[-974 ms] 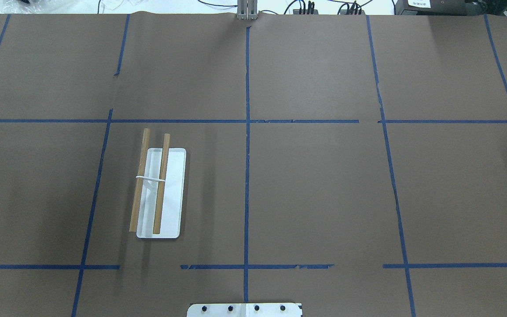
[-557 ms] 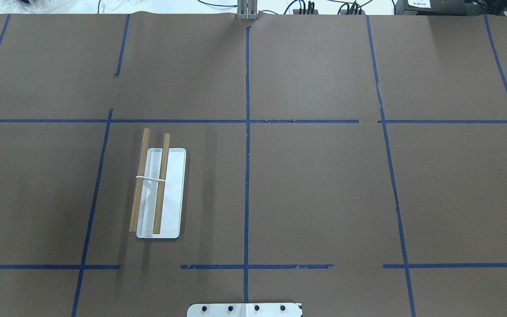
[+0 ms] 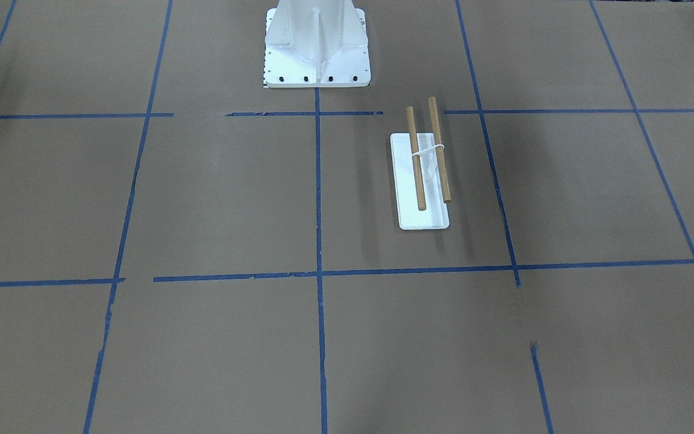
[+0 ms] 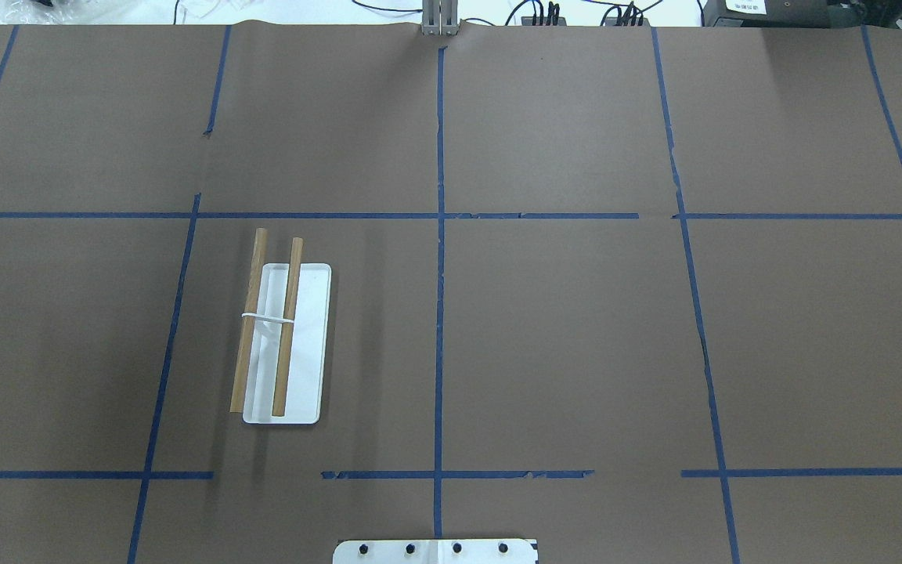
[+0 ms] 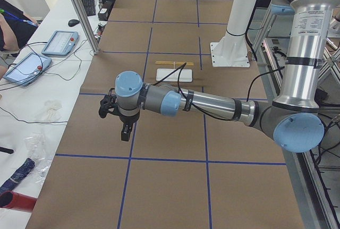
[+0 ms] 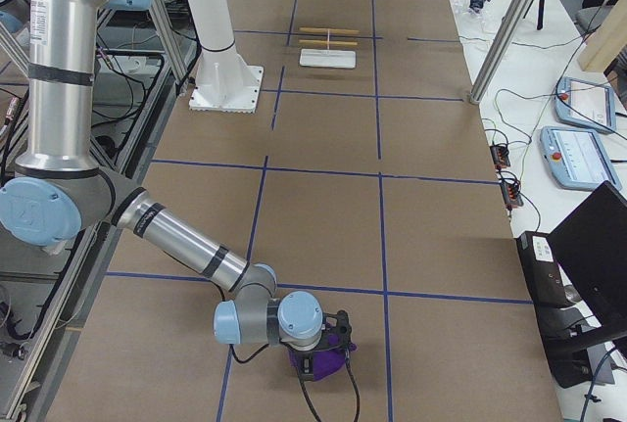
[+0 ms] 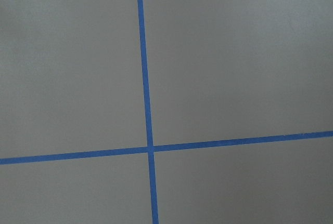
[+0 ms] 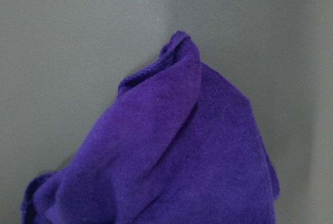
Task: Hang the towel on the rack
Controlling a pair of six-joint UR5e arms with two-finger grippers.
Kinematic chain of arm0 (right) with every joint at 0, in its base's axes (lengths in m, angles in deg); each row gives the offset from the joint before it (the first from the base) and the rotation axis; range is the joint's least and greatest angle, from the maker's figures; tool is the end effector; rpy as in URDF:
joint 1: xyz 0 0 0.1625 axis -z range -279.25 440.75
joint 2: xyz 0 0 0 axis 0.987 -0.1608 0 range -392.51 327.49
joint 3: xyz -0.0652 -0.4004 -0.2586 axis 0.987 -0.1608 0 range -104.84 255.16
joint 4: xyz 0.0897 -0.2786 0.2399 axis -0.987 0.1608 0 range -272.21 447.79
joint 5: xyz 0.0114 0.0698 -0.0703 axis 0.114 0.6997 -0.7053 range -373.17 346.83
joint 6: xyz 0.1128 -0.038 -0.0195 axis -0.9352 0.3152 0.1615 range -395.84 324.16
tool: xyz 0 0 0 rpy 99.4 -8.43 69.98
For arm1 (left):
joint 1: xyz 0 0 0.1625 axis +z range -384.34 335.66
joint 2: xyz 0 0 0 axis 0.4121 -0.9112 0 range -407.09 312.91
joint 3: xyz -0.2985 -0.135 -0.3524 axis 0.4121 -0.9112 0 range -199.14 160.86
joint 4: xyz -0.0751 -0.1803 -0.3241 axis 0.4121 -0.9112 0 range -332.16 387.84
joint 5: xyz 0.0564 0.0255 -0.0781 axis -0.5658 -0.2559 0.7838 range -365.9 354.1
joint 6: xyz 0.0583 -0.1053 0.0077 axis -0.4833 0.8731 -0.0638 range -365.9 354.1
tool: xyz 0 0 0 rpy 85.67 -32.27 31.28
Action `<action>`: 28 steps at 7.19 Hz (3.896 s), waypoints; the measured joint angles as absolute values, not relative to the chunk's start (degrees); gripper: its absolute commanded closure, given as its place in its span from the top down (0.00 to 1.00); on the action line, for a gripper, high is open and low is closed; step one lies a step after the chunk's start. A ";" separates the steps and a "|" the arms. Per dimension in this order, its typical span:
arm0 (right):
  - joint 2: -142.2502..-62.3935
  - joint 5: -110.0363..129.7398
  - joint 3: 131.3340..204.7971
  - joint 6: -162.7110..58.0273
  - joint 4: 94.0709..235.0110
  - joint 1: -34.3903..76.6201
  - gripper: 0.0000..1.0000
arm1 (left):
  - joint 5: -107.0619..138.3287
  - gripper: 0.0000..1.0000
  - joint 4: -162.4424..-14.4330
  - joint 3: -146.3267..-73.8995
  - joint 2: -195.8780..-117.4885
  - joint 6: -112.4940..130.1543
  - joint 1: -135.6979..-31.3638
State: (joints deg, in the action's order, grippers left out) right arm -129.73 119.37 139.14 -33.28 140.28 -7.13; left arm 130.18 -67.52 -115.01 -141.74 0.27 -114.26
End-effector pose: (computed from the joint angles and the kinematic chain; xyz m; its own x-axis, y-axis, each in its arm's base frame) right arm 0.0391 -0.3436 0.9150 0.7320 -0.1221 0.6703 0.0697 0.9921 0.1046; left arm -0.0458 -0.5060 0.6306 0.6895 0.0936 -0.7182 0.0732 0.9775 0.1976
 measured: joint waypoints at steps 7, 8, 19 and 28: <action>-128.86 120.39 141.00 -32.59 139.88 -7.16 0.00 | 130.26 1.00 -67.61 -115.24 -142.57 0.31 -114.21; -128.74 122.09 143.65 -32.50 140.04 -7.83 0.00 | 130.25 1.00 -67.65 -115.20 -142.87 0.28 -114.19; -98.23 111.63 186.86 -93.32 160.90 23.14 0.00 | 129.72 1.00 -93.64 -113.57 -150.86 30.77 -102.72; -90.00 72.86 193.52 -91.14 150.97 57.60 0.00 | 129.70 1.00 -109.53 -113.48 -165.87 95.94 -79.27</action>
